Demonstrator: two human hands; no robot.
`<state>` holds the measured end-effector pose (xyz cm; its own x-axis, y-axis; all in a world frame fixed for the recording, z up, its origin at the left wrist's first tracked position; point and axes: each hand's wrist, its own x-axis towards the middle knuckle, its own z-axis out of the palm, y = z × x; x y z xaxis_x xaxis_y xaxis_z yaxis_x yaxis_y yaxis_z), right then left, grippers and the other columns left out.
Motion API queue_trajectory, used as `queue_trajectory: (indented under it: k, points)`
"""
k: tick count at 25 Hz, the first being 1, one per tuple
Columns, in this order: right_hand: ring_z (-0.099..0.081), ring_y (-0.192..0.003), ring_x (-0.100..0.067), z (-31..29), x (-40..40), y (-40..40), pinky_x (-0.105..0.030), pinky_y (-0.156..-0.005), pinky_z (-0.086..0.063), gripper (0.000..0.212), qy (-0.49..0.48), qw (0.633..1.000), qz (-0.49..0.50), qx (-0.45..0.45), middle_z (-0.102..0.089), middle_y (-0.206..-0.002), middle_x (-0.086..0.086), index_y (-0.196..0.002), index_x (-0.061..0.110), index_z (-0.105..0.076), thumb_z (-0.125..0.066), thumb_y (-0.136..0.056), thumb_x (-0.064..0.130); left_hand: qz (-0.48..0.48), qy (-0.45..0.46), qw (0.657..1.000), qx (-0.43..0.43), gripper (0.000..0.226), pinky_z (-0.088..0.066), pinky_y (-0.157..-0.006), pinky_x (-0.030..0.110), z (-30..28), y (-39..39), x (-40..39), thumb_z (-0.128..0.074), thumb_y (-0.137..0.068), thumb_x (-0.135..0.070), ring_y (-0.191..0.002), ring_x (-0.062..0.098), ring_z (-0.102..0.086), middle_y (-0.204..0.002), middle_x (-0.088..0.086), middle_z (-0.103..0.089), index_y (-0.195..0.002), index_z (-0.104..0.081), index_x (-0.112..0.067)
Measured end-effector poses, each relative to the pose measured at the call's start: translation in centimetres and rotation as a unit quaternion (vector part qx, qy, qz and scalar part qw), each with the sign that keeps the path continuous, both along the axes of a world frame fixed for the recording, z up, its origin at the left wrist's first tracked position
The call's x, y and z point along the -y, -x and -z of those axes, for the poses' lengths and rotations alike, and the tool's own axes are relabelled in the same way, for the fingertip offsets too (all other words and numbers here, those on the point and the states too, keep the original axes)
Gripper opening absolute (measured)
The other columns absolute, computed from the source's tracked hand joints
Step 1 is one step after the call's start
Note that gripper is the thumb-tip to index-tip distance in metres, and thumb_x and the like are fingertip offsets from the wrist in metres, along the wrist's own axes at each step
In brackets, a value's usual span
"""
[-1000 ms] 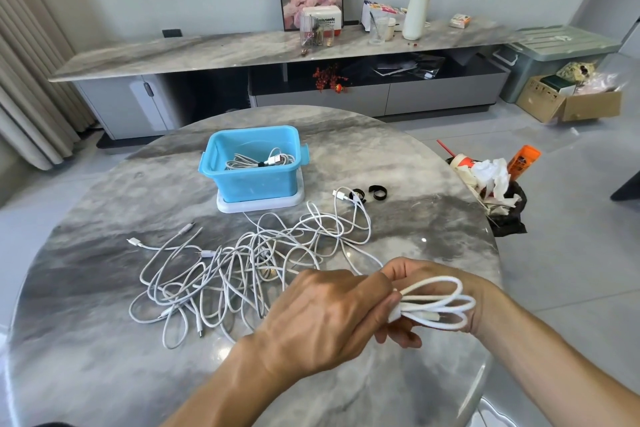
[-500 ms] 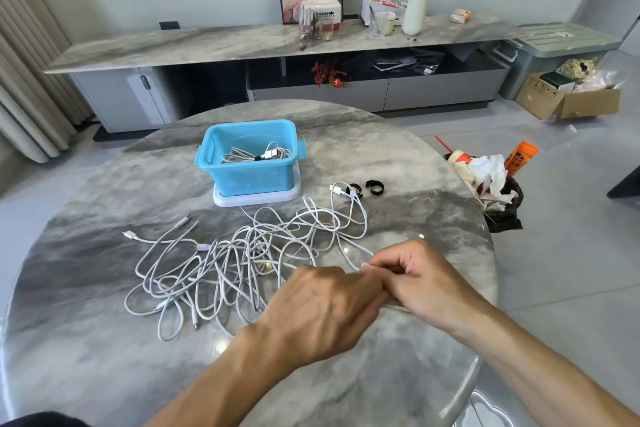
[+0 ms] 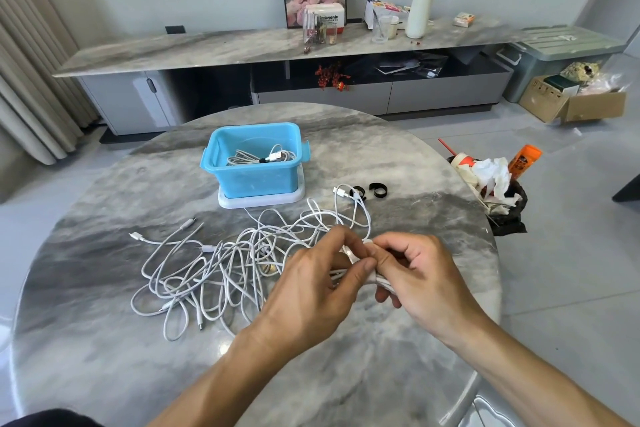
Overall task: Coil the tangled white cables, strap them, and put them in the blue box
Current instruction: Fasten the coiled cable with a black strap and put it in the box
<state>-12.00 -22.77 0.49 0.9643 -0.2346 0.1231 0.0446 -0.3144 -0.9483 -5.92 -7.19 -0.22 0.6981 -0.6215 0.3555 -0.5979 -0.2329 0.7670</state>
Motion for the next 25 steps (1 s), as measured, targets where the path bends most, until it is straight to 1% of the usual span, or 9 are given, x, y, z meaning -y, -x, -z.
queue_trajectory:
  k: [4,6,8,10,12,16,20,22,25]
  points:
    - [-0.063,-0.050,-0.022,0.1,0.0,-0.2,-0.026,-0.044,-0.042,0.023,0.005,1.000,0.003,-0.029,-0.064,-0.065,-0.010,-0.079,0.012,-0.072,-0.060,-0.098,0.017,-0.026,-0.007,1.000,0.007,0.014,-0.047,-0.057,0.035,0.3,0.2,0.2,-0.057,-0.094,-0.040,-0.047,0.017,-0.054,-0.058,-0.018,-0.061,-0.091,-0.051,-0.028]
    - [-0.064,-0.051,-0.022,0.2,0.1,-0.3,-0.031,-0.045,-0.042,0.023,-0.010,0.998,0.003,-0.055,-0.065,-0.067,-0.012,-0.079,0.012,-0.073,-0.060,-0.098,0.018,-0.038,-0.008,0.999,-0.003,0.014,-0.047,-0.056,0.033,0.5,0.1,0.3,-0.057,-0.093,-0.041,-0.046,0.016,-0.052,-0.057,-0.017,-0.060,-0.090,-0.050,-0.029]
    - [-0.064,-0.052,-0.022,0.2,0.2,-0.4,-0.033,-0.046,-0.042,0.024,-0.035,0.997,0.008,-0.068,-0.066,-0.065,-0.012,-0.078,0.011,-0.073,-0.060,-0.097,0.016,-0.042,-0.003,0.999,-0.026,0.016,-0.048,-0.054,0.034,0.7,0.1,0.5,-0.058,-0.091,-0.042,-0.045,0.021,-0.052,-0.057,-0.013,-0.062,-0.089,-0.051,-0.028]
    - [-0.064,-0.052,-0.022,0.2,0.2,-0.4,-0.032,-0.046,-0.042,0.024,-0.049,0.996,0.012,-0.074,-0.065,-0.063,-0.010,-0.077,0.010,-0.074,-0.061,-0.097,0.014,-0.049,0.000,0.998,-0.044,0.017,-0.047,-0.051,0.037,0.9,-0.1,0.6,-0.058,-0.090,-0.043,-0.046,0.023,-0.052,-0.058,-0.006,-0.063,-0.087,-0.054,-0.027]
    - [-0.064,-0.052,-0.023,0.2,0.1,-0.3,-0.031,-0.045,-0.042,0.025,-0.051,0.996,0.019,-0.077,-0.066,-0.062,-0.007,-0.076,0.011,-0.074,-0.061,-0.096,0.013,-0.047,-0.005,0.998,-0.046,0.019,-0.047,-0.051,0.037,1.1,-0.1,0.6,-0.058,-0.092,-0.043,-0.047,0.019,-0.053,-0.058,-0.003,-0.062,-0.086,-0.058,-0.025]
    - [-0.063,-0.050,-0.022,0.4,0.1,-0.3,-0.030,-0.043,-0.039,0.027,-0.035,0.995,0.037,-0.090,-0.066,-0.059,-0.007,-0.072,0.013,-0.074,-0.061,-0.096,0.012,-0.018,-0.040,0.999,-0.032,0.017,-0.047,-0.055,0.030,1.2,-0.3,0.6,-0.060,-0.095,-0.039,-0.051,0.009,-0.055,-0.059,-0.009,-0.062,-0.086,-0.061,-0.024]
    - [-0.058,-0.045,-0.019,0.3,0.4,-0.2,-0.023,-0.042,-0.036,0.027,-0.014,0.995,0.036,-0.092,-0.063,-0.056,-0.010,-0.070,0.012,-0.074,-0.063,-0.094,0.014,0.070,-0.030,0.995,-0.061,0.016,-0.051,-0.063,0.031,0.8,-0.5,0.1,-0.061,-0.094,-0.038,-0.062,0.010,-0.063,-0.068,-0.006,-0.067,-0.089,-0.057,-0.024]
    - [-0.055,-0.043,-0.017,0.1,0.5,-0.2,-0.020,-0.042,-0.036,0.027,-0.016,0.996,0.031,-0.077,-0.061,-0.054,-0.012,-0.069,0.010,-0.073,-0.064,-0.094,0.012,0.089,-0.048,0.994,-0.049,0.018,-0.048,-0.063,0.026,0.4,-0.7,-0.1,-0.068,-0.088,-0.038,-0.066,0.007,-0.063,-0.075,-0.010,-0.068,-0.090,-0.055,-0.026]
    - [-0.053,-0.041,-0.016,0.1,0.8,-0.1,-0.020,-0.041,-0.035,0.025,-0.015,0.997,0.031,-0.071,-0.060,-0.053,-0.011,-0.070,0.011,-0.074,-0.065,-0.093,0.012,0.095,-0.044,0.994,-0.028,0.018,-0.045,-0.058,0.023,0.3,-0.8,-0.3,-0.073,-0.084,-0.024,-0.062,0.006,-0.059,-0.076,-0.011,-0.067,-0.091,-0.056,-0.026]
